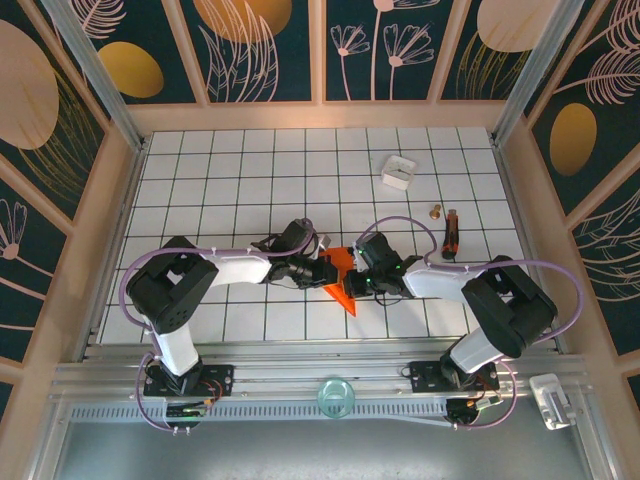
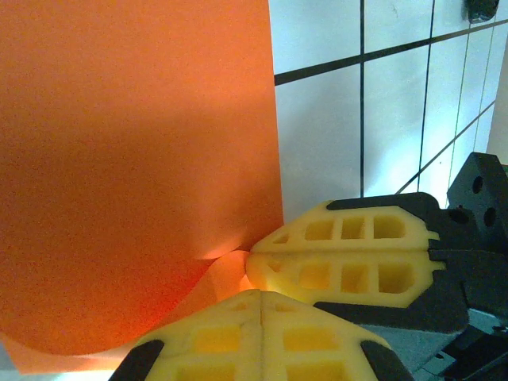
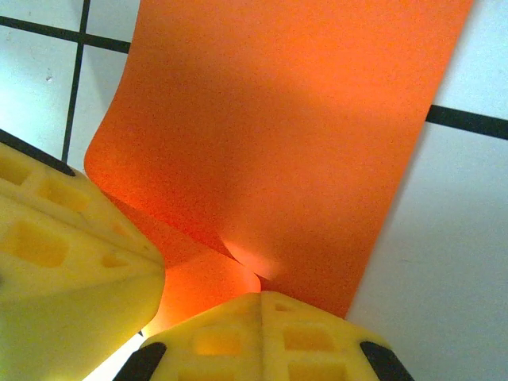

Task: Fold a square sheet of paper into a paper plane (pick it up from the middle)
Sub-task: Perform the third fold on the triangle at the bottom-center of the table.

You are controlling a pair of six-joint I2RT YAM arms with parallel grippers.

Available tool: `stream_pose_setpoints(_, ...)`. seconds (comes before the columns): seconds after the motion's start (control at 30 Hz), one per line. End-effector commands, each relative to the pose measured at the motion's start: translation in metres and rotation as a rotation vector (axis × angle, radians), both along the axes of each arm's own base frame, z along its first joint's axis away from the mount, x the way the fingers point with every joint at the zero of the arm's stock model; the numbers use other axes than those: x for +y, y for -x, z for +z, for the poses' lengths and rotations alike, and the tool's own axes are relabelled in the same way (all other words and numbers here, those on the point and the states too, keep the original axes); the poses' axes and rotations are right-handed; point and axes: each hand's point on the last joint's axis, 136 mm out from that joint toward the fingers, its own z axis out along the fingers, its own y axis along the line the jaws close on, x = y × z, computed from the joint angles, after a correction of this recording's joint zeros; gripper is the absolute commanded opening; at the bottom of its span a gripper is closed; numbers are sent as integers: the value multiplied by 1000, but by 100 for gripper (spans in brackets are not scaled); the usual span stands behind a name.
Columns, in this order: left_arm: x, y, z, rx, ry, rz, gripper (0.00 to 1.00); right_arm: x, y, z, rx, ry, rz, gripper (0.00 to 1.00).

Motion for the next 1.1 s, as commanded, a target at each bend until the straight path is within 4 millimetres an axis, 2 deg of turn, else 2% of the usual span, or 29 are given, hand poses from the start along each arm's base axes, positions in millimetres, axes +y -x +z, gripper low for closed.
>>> stream_pose_setpoints(0.0, -5, -1, 4, -11, 13, -13, 0, -19, 10, -17, 46, 81, -30, 0)
stream_pose_setpoints(0.23, -2, -6, 10, -36, 10, 4, 0, -9, 7, -2, 28, 30, -16, 0)
stream_pose_setpoints(0.37, 2, -23, 20, -59, 37, 52, 0, -5, 7, 3, 22, 4, -3, 0)
stream_pose_setpoints(0.53, 13, -47, 25, -80, 42, 112, 0, -1, 7, 6, 21, -16, 5, 0)
stream_pose_setpoints(0.8, 3, -52, -5, -49, -43, 24, 0, -2, 6, 5, 23, -6, 1, 0)
stream_pose_setpoints(1.07, 6, -52, -32, -36, -133, -41, 0, 2, 2, 13, 10, -14, 11, 0)
